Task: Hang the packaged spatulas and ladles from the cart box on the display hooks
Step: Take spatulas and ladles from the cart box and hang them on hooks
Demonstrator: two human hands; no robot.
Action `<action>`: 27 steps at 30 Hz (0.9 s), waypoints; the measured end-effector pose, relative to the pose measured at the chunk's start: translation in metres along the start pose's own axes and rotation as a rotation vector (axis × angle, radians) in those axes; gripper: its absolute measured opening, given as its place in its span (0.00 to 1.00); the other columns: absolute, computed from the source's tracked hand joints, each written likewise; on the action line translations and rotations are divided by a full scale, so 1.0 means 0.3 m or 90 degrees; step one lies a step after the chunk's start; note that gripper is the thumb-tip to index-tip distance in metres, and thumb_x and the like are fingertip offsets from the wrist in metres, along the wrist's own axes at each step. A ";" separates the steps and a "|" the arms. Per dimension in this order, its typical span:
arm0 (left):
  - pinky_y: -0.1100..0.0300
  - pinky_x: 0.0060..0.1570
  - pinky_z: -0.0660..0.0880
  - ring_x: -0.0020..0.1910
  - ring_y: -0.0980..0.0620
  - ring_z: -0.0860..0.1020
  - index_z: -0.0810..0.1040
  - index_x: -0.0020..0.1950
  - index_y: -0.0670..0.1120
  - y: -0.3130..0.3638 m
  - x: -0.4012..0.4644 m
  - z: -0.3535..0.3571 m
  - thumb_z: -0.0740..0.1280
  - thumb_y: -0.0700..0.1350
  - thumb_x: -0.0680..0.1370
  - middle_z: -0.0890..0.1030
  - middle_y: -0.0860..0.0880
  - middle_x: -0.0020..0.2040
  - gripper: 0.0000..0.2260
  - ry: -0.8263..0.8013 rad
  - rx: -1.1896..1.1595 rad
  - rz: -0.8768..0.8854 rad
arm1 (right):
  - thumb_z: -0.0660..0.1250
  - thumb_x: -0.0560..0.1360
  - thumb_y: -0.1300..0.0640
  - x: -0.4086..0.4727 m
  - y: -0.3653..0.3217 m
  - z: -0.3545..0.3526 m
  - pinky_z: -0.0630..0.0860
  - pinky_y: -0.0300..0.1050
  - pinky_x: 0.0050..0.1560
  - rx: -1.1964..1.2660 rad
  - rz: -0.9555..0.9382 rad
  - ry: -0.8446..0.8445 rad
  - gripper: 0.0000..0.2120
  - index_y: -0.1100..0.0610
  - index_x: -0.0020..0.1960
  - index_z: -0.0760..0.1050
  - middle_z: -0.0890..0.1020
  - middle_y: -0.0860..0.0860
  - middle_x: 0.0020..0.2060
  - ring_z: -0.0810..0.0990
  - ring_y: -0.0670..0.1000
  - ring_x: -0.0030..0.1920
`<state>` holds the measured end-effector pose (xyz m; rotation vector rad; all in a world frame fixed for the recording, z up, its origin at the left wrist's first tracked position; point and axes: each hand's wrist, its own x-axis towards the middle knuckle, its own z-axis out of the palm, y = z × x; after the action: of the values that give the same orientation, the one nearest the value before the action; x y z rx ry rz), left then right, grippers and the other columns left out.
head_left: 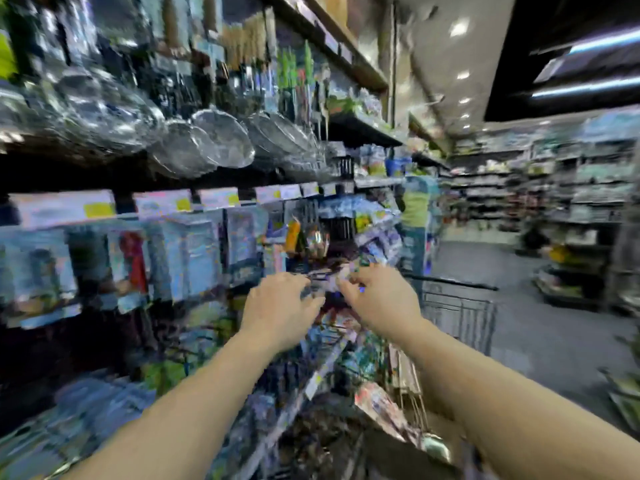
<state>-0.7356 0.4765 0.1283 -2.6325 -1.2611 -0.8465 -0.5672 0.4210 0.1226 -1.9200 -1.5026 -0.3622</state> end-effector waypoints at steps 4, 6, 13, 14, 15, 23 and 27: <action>0.50 0.53 0.75 0.57 0.46 0.75 0.77 0.57 0.49 0.185 0.106 0.302 0.60 0.62 0.77 0.78 0.48 0.56 0.19 -0.107 -0.022 0.026 | 0.59 0.75 0.36 -0.048 0.334 0.088 0.74 0.47 0.41 -0.066 0.100 -0.068 0.22 0.53 0.48 0.80 0.81 0.54 0.44 0.80 0.58 0.50; 0.49 0.54 0.74 0.58 0.44 0.74 0.76 0.56 0.50 0.243 0.159 0.448 0.59 0.62 0.77 0.77 0.48 0.55 0.19 -0.152 -0.035 0.043 | 0.58 0.75 0.35 -0.062 0.471 0.149 0.75 0.46 0.45 -0.088 0.140 -0.094 0.23 0.51 0.53 0.80 0.81 0.53 0.48 0.79 0.57 0.52; 0.47 0.57 0.73 0.60 0.44 0.73 0.73 0.64 0.52 0.322 0.367 0.944 0.59 0.63 0.76 0.76 0.48 0.58 0.21 -0.277 -0.084 0.064 | 0.54 0.74 0.32 0.016 0.837 0.428 0.78 0.50 0.53 -0.110 0.262 -0.155 0.27 0.49 0.59 0.79 0.81 0.51 0.55 0.79 0.55 0.55; 0.48 0.58 0.73 0.60 0.45 0.73 0.73 0.65 0.52 0.317 0.407 1.004 0.59 0.62 0.76 0.77 0.48 0.58 0.22 -0.290 -0.090 0.066 | 0.54 0.74 0.32 0.041 0.877 0.470 0.78 0.50 0.52 -0.107 0.278 -0.168 0.27 0.49 0.58 0.80 0.82 0.51 0.54 0.79 0.54 0.55; 0.48 0.58 0.73 0.59 0.45 0.74 0.74 0.64 0.51 0.309 0.453 1.061 0.59 0.62 0.76 0.77 0.48 0.58 0.22 -0.305 -0.091 0.065 | 0.55 0.74 0.33 0.071 0.922 0.515 0.79 0.50 0.51 -0.102 0.295 -0.185 0.27 0.49 0.58 0.80 0.82 0.51 0.53 0.80 0.54 0.54; 0.48 0.58 0.74 0.60 0.43 0.73 0.75 0.63 0.50 0.236 0.762 1.463 0.62 0.60 0.77 0.76 0.46 0.61 0.20 -0.436 -0.104 0.022 | 0.60 0.75 0.36 0.264 1.250 0.790 0.81 0.52 0.49 -0.072 0.409 -0.300 0.23 0.51 0.59 0.77 0.83 0.50 0.51 0.81 0.52 0.50; 0.49 0.55 0.75 0.58 0.44 0.75 0.74 0.64 0.50 0.253 0.811 1.653 0.61 0.61 0.76 0.76 0.46 0.59 0.21 -0.490 -0.075 0.010 | 0.62 0.74 0.37 0.308 1.423 0.911 0.80 0.52 0.52 -0.055 0.445 -0.349 0.23 0.51 0.61 0.77 0.82 0.51 0.55 0.81 0.53 0.52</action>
<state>-0.3392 0.7529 -0.1500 -3.1847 -1.3287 0.1544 -0.1882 0.6170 -0.1660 -2.5894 -1.0060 0.4488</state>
